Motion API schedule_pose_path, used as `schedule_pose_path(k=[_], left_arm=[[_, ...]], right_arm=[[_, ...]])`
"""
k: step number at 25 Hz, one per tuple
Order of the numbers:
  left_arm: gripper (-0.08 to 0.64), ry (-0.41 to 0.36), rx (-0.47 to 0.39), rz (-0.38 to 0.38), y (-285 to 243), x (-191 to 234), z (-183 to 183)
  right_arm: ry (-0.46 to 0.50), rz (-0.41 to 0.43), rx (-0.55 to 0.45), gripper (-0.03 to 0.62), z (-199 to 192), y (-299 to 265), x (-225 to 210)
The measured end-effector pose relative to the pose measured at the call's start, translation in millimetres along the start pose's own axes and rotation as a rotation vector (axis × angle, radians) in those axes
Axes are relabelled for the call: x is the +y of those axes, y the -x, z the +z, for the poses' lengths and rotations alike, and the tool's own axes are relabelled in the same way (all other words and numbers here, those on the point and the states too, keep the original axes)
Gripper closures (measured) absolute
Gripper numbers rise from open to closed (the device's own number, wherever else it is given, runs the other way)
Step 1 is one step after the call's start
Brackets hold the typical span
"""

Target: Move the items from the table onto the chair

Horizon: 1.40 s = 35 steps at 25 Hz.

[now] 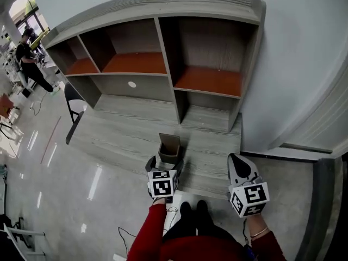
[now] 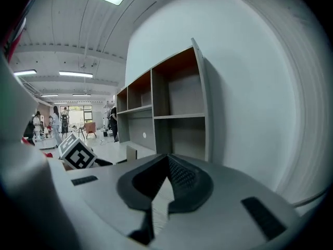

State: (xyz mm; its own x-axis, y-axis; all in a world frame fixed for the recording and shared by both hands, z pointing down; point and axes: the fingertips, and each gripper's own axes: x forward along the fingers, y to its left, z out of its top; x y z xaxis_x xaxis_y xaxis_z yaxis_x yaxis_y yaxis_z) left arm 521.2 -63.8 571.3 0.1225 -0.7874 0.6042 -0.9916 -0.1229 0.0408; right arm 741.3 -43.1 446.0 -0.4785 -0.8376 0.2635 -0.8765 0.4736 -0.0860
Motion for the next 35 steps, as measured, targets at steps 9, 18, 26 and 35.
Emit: schedule_pose_path(k=[9, 18, 26, 35], left_arm=[[0.094, -0.041, 0.043, 0.033, -41, 6, -5], [0.112, -0.066, 0.025, 0.032, -48, 7, -6], [0.112, 0.04, -0.158, 0.187, 16, 83, 64], [0.112, 0.193, -0.241, 0.486, 144, 296, 116]], right_arm=[[-0.047, 0.009, 0.078, 0.586, -12, -26, -11], [-0.058, 0.011, 0.127, 0.586, -26, -38, -12], [0.009, 0.173, 0.078, 0.586, 1, -85, 31], [0.098, 0.532, 0.059, 0.586, 87, -204, 240]])
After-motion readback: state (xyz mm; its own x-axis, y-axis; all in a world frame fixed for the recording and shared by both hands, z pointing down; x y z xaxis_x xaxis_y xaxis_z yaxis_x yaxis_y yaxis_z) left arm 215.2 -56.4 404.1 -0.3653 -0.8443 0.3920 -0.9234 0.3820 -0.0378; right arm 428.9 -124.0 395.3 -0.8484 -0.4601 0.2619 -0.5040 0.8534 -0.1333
